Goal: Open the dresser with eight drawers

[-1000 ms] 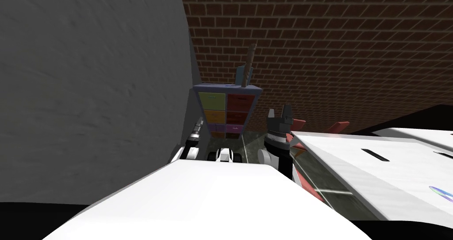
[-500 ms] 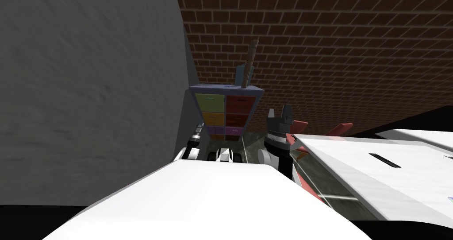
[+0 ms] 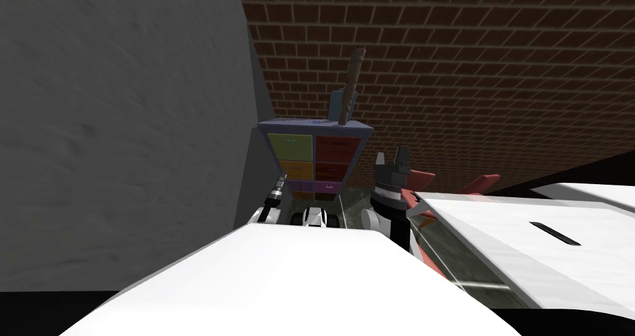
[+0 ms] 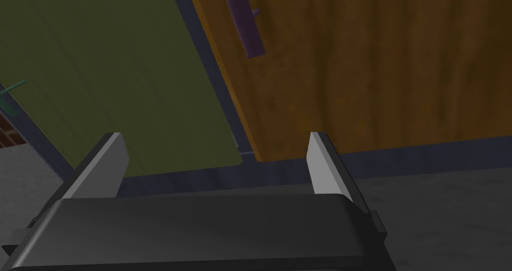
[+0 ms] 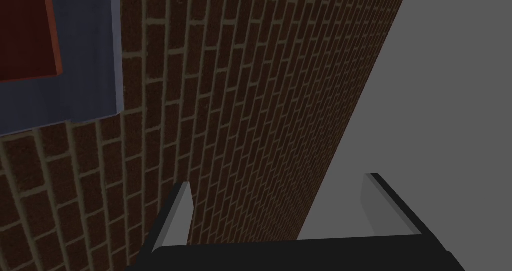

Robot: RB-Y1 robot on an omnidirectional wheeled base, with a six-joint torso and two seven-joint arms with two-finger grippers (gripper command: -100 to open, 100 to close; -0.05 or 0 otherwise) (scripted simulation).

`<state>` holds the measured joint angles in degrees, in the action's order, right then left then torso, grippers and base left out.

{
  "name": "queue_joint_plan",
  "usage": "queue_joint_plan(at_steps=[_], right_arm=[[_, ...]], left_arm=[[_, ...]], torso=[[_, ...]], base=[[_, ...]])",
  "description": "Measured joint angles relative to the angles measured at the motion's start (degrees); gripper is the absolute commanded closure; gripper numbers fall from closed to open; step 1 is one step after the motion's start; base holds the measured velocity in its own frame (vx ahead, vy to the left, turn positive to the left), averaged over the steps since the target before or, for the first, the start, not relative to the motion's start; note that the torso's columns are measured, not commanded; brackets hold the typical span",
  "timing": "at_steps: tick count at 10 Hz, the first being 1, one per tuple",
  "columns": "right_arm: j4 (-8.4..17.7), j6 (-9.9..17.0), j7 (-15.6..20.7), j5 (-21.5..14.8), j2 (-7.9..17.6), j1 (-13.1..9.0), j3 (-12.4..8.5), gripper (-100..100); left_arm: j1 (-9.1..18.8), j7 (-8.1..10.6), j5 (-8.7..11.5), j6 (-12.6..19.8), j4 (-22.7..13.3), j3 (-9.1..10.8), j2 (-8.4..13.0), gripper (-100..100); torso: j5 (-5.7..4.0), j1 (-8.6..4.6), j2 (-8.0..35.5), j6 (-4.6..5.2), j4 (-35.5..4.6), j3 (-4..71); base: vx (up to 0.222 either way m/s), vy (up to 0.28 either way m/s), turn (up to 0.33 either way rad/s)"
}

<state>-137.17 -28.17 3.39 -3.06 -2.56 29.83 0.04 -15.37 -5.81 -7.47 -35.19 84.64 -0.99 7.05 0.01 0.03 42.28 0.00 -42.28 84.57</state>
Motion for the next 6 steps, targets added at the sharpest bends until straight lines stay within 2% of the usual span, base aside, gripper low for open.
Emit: queue_joint_plan(at_steps=[3, 5, 6], right_arm=[[0.0, 0.0, 0.0, 0.0, 0.0, 0.0, 0.0, 0], [0.0, 0.0, 0.0, 0.0, 0.0, 0.0, 0.0, 0], [0.0, 0.0, 0.0, 0.0, 0.0, 0.0, 0.0, 0]], left_arm=[[1.3, -0.41, -0.2, -1.3, -4.4, 0.25, -1.4, -100], [2.1, -0.51, -0.3, -1.8, -6.6, 0.40, -3.3, -100], [2.1, -0.56, -0.3, -1.9, -6.7, 0.39, -3.4, -100]], torso=[[-0.01, -0.04, 0.0, 0.00, 0.0, 0.0], [-0.01, -0.06, 0.0, 0.01, 0.0, 0.0], [-0.01, -0.01, 0.1, -0.01, 0.0, -0.1]], base=[[0.087, -0.008, -0.008], [0.054, -0.010, -0.005], [0.047, -0.007, -0.011]])
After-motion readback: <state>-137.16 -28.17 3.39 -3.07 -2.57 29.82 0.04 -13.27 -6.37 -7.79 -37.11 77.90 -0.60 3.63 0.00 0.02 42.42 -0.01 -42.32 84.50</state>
